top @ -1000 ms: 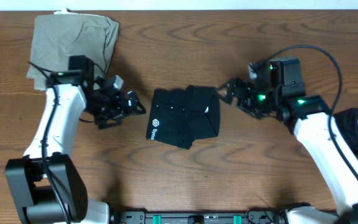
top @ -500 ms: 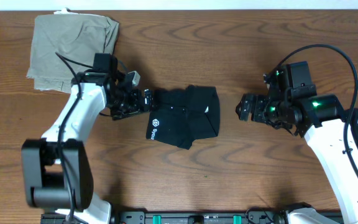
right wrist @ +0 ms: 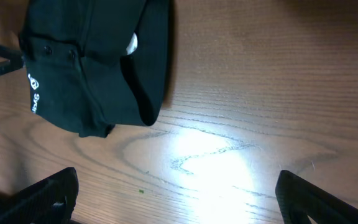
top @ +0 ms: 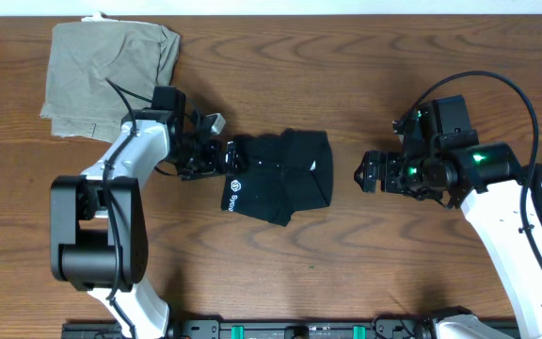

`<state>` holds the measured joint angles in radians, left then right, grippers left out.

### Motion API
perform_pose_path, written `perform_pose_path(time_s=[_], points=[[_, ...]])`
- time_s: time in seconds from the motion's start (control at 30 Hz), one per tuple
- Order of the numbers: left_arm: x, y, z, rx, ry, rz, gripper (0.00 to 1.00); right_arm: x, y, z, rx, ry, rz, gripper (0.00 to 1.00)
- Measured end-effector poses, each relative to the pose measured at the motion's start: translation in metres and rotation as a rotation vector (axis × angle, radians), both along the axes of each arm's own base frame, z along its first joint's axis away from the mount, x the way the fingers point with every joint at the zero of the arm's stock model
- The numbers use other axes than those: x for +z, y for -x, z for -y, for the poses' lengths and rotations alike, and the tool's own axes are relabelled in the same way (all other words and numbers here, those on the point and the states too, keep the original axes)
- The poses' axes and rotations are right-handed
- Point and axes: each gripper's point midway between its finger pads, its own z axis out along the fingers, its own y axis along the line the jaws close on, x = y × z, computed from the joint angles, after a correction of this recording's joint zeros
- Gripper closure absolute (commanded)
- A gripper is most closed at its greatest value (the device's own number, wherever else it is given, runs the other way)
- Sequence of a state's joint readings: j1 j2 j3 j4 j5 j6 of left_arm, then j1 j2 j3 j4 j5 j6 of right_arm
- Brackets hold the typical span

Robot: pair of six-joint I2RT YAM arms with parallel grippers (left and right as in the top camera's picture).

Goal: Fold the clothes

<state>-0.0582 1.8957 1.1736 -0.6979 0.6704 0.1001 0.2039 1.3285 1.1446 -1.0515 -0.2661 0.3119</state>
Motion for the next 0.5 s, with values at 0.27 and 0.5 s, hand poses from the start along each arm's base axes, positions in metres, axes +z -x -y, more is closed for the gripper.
perform_pose_path(time_s=[0.27, 0.5], points=[[-0.008, 0.002, 0.009, -0.011, 0.066, -0.031, 0.02, 0.0, 0.001, 0.0, 0.01, -0.001, 0.0, 0.01], [-0.005, -0.003, 0.025, -0.016, 0.192, -0.031, 0.02, 0.0, 0.001, -0.002, 0.013, -0.008, -0.002, 0.01]])
